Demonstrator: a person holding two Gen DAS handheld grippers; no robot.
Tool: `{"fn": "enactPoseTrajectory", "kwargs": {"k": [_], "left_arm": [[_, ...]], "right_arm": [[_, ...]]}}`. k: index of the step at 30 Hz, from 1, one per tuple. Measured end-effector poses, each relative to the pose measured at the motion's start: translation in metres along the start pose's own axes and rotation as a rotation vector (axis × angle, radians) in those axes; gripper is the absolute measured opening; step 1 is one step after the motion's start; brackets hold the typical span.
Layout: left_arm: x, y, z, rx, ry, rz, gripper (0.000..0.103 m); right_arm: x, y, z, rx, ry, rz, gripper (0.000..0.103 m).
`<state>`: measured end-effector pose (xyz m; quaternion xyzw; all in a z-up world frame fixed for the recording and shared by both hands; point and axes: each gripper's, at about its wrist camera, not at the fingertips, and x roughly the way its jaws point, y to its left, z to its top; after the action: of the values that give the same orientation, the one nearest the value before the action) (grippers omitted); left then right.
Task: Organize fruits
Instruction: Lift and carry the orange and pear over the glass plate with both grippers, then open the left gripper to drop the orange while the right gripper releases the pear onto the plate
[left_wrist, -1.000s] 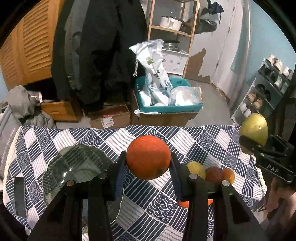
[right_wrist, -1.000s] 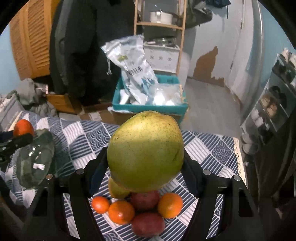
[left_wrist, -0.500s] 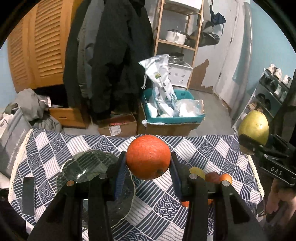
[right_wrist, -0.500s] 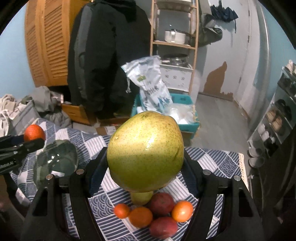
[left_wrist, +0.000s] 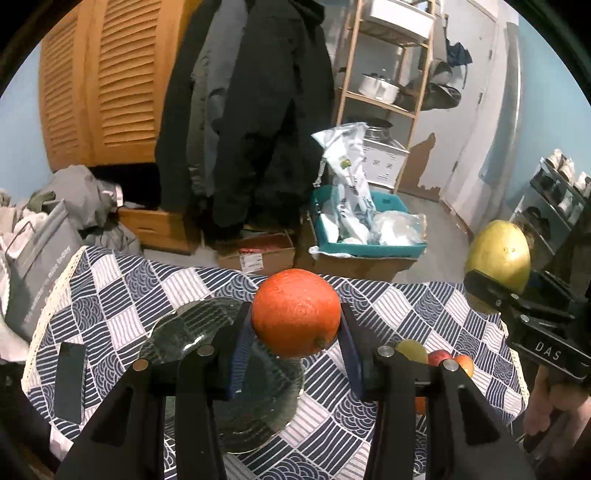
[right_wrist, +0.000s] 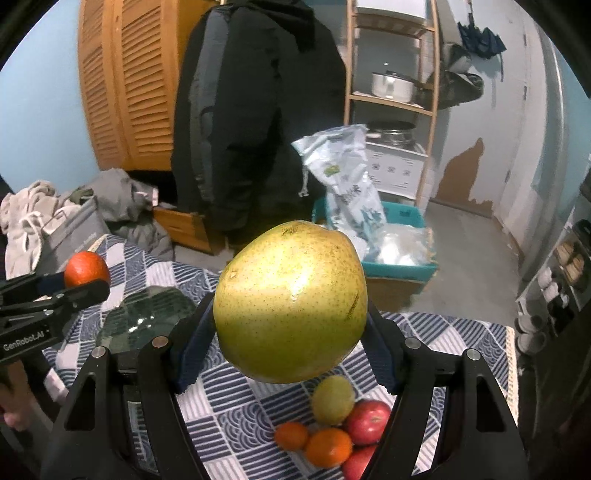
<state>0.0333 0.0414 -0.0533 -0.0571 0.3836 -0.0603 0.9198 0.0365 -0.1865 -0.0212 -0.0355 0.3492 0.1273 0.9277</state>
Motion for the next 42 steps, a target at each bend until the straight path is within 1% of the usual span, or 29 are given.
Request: {"fn": "enactPoseTrajectory", "kwargs": {"k": [9,17,26,34,39,42], "left_arm": [[-0.002,0.041,-0.006,-0.065,0.009,0.040,0.045],[0.005,0.076,-0.014,-0.114,0.027,0.085,0.045],[0.033,0.111,-0.034,-0.151,0.105,0.124,0.045],[0.057,0.127,-0.053,-0.159,0.174,0.154,0.045],[0.079,0.137,-0.067,-0.189,0.252,0.154,0.045],[0.088,0.142,-0.074,-0.207,0.280,0.158,0.045]], "right_arm": [[0.021,0.036,0.009,-0.029,0.021,0.048,0.074],[0.047,0.071,0.011,-0.053,0.066,0.107,0.074],[0.083,0.111,0.004,-0.094,0.126,0.160,0.074],[0.124,0.138,-0.016,-0.136,0.214,0.187,0.074],[0.145,0.149,-0.031,-0.161,0.266,0.190,0.074],[0.157,0.152,-0.039,-0.166,0.298,0.192,0.074]]}}
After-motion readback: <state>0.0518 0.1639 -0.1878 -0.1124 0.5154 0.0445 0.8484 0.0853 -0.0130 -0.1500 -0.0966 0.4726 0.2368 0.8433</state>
